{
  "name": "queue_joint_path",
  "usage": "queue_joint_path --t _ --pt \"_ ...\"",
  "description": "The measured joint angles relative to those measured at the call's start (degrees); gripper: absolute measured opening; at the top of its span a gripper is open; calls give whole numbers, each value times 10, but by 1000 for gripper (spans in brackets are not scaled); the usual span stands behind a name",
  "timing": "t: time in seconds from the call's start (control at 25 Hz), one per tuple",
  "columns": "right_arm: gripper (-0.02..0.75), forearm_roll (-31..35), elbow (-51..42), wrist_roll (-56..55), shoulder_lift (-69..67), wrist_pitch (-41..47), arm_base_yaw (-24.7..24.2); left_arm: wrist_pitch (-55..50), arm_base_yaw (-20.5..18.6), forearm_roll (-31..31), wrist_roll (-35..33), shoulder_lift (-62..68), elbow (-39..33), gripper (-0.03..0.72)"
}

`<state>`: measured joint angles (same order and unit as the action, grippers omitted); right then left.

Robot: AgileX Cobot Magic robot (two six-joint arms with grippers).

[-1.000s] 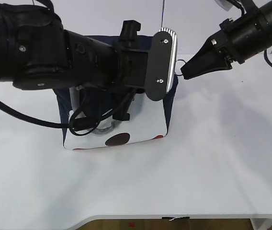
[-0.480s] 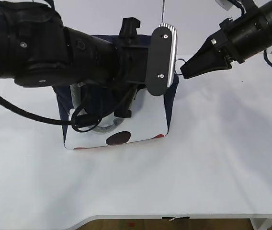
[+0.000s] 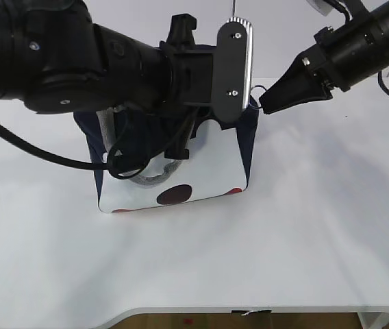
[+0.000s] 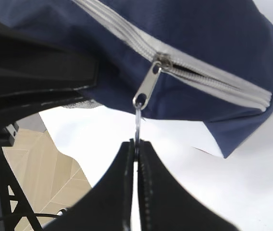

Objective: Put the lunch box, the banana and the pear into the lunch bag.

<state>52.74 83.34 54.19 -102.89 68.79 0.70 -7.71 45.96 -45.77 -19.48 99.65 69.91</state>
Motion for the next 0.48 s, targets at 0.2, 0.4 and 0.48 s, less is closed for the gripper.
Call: queue_joint_path --t 0.2,0.4,0.48 --pt "6 -1 0 0 0 -4 0 -13 0 11 0 0 2 21" --pt "6 -9 0 0 0 -47 0 -15 0 18 0 0 2 20" --pt "6 -16 0 0 0 -67 0 -16 0 22 0 0 3 20"
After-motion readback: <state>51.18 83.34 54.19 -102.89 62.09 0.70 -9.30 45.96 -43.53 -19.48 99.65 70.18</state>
